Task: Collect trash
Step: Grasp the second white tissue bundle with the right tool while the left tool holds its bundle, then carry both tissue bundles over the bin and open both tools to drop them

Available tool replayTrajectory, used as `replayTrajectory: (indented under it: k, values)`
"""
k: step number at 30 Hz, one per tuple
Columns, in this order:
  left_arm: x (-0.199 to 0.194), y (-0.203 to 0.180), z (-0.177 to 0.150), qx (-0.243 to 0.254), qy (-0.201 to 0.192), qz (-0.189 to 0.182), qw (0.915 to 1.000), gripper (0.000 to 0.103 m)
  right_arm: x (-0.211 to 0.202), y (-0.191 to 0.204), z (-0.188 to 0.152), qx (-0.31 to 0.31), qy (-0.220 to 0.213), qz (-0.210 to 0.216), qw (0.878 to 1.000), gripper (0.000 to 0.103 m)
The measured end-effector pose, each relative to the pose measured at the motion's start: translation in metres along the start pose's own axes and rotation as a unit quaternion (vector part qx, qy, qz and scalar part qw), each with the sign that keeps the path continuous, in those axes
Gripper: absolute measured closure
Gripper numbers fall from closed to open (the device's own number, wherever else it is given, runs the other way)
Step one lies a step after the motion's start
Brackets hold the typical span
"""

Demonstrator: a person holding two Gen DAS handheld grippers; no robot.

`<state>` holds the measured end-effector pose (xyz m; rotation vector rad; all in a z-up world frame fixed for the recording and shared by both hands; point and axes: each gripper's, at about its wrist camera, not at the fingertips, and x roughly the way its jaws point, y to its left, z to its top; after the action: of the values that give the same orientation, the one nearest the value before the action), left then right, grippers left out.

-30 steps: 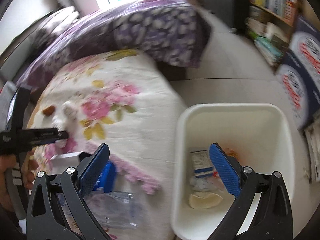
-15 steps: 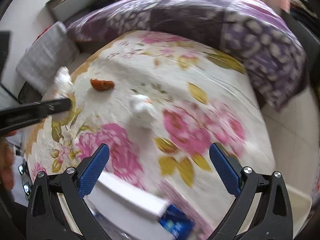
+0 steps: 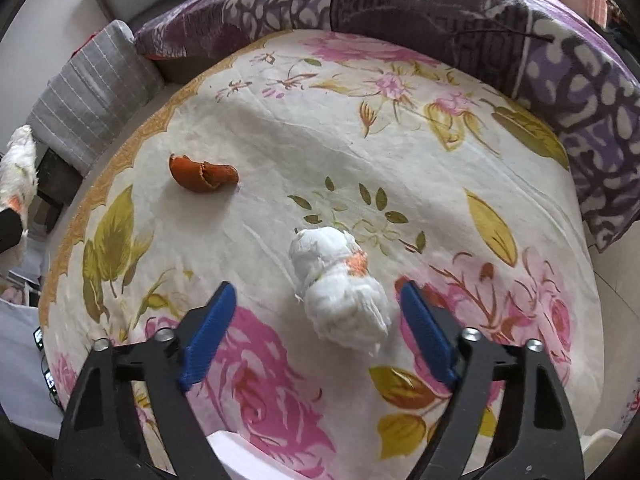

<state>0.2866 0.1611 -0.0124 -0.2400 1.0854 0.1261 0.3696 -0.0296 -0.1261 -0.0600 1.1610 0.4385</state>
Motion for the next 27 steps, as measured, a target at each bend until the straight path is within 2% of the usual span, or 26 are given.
replayTrajectory:
  k: [1,5,11,15,27]
  values:
    - [0.001,0.001,0.000,0.000,0.002,-0.001,1.0000,0.070,0.002,0.001,0.001,-0.001,0.003,-0.002,1.000,0.035]
    - [0.001,0.004,-0.001,0.001,0.002,0.000,1.0000,0.070,0.003,0.007,0.001,-0.010,0.000,-0.008,1.000,0.073]
    - [-0.005,0.002,-0.002,-0.002,-0.009,-0.001,1.0000,0.070,-0.026,0.018,-0.007,-0.009,-0.041,-0.026,0.999,0.074]
    - [-0.012,-0.004,-0.006,0.001,-0.023,0.002,0.9997,0.070,-0.054,0.026,-0.015,0.004,-0.070,-0.058,0.996,0.074]
    - [-0.026,-0.025,-0.019,0.028,-0.055,0.010,0.9980,0.070,-0.125,0.022,-0.059,0.089,-0.113,-0.116,0.983,0.074]
